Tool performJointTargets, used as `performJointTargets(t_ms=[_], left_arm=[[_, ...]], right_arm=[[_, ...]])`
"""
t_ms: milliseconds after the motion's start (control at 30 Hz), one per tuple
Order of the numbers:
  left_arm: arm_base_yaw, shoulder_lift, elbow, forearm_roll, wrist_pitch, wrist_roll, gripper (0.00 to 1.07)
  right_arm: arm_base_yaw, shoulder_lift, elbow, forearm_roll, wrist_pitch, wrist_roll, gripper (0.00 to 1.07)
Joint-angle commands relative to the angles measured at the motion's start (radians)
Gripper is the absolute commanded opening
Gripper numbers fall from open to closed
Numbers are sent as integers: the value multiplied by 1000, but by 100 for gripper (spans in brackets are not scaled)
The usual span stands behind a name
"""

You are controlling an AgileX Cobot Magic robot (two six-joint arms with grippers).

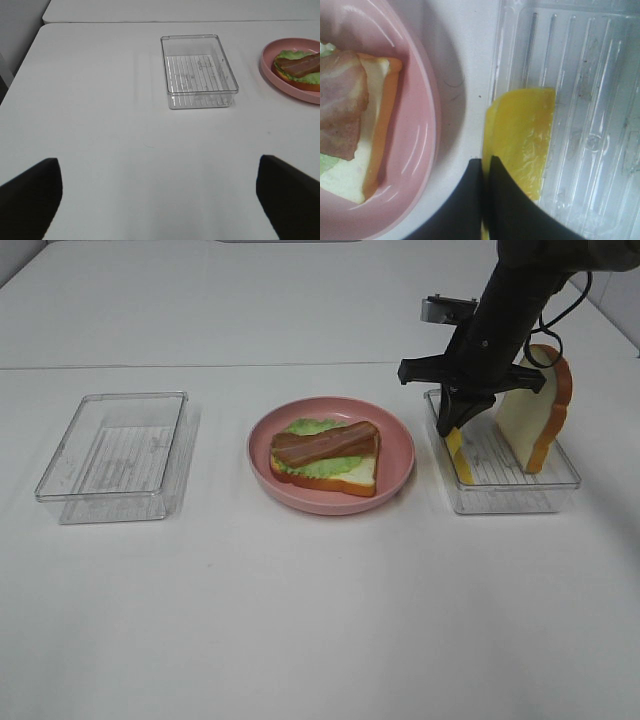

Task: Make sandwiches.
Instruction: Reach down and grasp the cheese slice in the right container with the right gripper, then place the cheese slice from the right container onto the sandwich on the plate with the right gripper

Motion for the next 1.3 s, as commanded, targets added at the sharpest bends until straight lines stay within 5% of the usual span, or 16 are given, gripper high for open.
performJointTargets(t_ms=[33, 500, 667, 733, 900, 1300], left_arm=[[-5, -20, 6, -1, -2, -2, 98], [-5, -20, 6, -1, -2, -1, 98], [-5, -20, 6, -1, -2, -1, 98], [-5, -20, 6, -1, -2, -1, 98], [-5, -20, 6, -1, -2, -1, 98], [-5, -20, 6, -1, -2, -1, 98]], right_arm=[[-2, -8, -5, 0, 10, 1, 0], [0, -220, -7, 93, 22, 25, 0], [16, -247, -7, 311, -23, -94, 0], [37, -245, 38, 507, -88, -216, 0], [71, -237, 135, 758, -168, -381, 0], [146, -85, 154, 872, -242, -426, 0]])
